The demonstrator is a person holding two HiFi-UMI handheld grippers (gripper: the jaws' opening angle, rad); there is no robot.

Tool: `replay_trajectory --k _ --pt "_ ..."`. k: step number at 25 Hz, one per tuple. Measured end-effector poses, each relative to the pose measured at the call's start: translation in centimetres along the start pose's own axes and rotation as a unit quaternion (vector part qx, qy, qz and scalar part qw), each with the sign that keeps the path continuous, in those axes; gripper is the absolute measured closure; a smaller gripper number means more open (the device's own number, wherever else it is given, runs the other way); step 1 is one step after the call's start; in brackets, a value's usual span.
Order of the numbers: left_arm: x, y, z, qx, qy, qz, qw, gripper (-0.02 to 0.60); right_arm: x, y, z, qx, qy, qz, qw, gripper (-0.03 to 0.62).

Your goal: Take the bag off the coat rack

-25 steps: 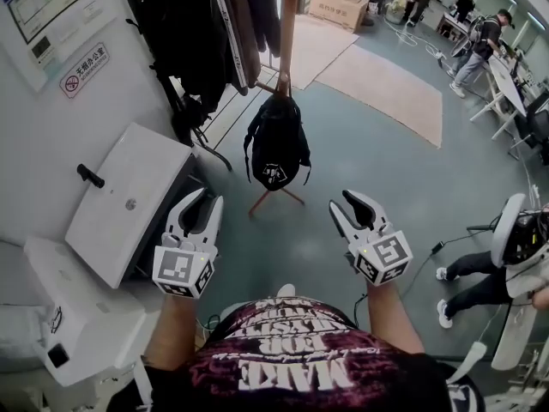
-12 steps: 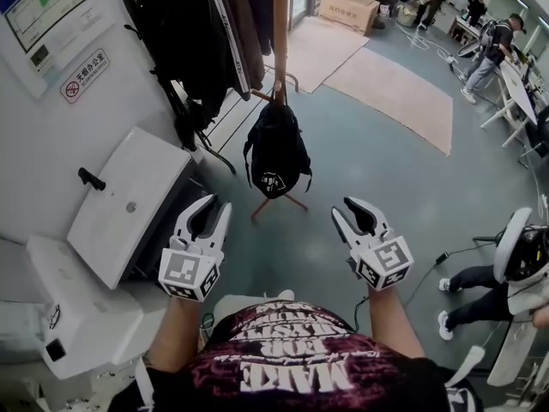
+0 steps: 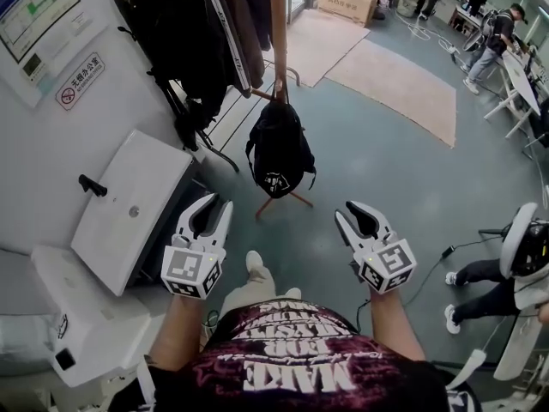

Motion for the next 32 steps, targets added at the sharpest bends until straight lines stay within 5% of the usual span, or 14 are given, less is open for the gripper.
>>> replay_trajectory --k 32 --pt "-12.5 -0.5 14.6 -0.013 -0.102 -0.038 0.994 0.477 -17.2 5.6 0.3 0.013 -0.064 0.004 0.998 0.479"
Point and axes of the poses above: the fingertips, and each gripper's own axes: x backward along the fingers, z to its left, y out of its top, the point moved 1 cm from there along x, backward along the fingers, and after that the axes turned 10 degrees about -x, right-handed, at the moved point
